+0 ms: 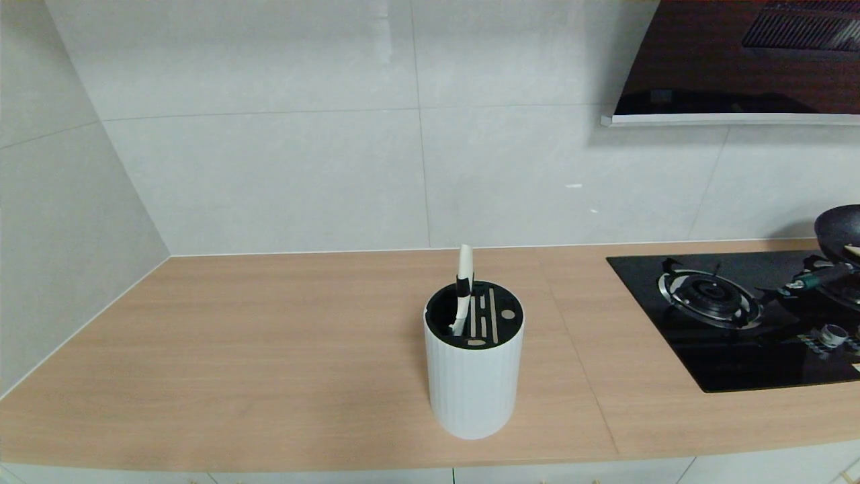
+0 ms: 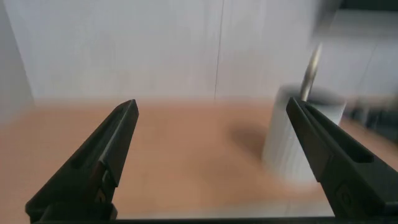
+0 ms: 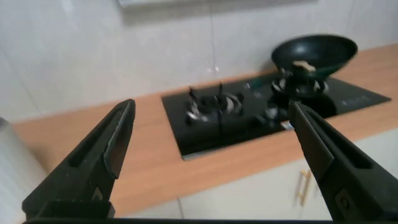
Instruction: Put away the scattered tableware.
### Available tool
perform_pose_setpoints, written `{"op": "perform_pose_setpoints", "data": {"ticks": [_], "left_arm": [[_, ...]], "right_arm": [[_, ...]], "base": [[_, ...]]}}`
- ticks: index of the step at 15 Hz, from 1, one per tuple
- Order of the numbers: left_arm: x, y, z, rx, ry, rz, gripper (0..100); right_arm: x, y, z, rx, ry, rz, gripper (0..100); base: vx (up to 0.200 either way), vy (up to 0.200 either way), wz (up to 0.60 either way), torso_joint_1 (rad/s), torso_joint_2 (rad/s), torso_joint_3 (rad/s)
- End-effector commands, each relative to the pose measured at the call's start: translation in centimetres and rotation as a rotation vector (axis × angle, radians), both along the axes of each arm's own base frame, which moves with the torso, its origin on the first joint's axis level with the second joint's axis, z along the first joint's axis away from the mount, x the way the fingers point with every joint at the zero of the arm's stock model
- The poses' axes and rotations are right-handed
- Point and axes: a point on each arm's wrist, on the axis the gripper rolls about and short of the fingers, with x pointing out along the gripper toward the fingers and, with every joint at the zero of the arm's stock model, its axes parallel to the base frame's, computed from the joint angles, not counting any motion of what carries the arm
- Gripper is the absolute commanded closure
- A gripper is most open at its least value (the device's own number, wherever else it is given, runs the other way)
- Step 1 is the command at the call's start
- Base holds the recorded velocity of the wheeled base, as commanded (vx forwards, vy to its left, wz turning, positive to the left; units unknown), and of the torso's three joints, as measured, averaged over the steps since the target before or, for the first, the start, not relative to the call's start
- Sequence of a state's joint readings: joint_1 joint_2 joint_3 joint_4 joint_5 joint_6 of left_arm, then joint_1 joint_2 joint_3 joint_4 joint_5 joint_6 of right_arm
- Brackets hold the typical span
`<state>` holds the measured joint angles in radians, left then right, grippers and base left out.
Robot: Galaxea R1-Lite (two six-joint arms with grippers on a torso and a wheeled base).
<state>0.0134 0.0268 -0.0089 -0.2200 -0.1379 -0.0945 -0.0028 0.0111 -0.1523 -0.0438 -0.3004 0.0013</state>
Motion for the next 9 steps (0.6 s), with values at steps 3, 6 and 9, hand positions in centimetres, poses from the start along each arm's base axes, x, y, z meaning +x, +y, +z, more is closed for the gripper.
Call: {"op": "perform_pose_setpoints", "data": {"ticks": [3,6,9], "left_arm": [[0.1,0.4,-2.4,0.142,0.188,0.163,0],[0.1,0.4,-2.5,0.069,0.197,0.154,0],[0.1,0.4,-2.5,0.07,0.195,0.156,0]], "right_arm": [[1.4,0.0,-3.8,-0.054,0.124,0.006,0],[1.4,0.1,-4.0,0.021,0.13,0.042,0],[1.5,0.3,-4.2,0.085,0.126,0.166,0]], "base": [[0.0,0.0,0.0,0.0,0.0,0.0],[0.0,0.0,0.0,0.0,0.0,0.0],[0.0,0.0,0.0,0.0,0.0,0.0]]}}
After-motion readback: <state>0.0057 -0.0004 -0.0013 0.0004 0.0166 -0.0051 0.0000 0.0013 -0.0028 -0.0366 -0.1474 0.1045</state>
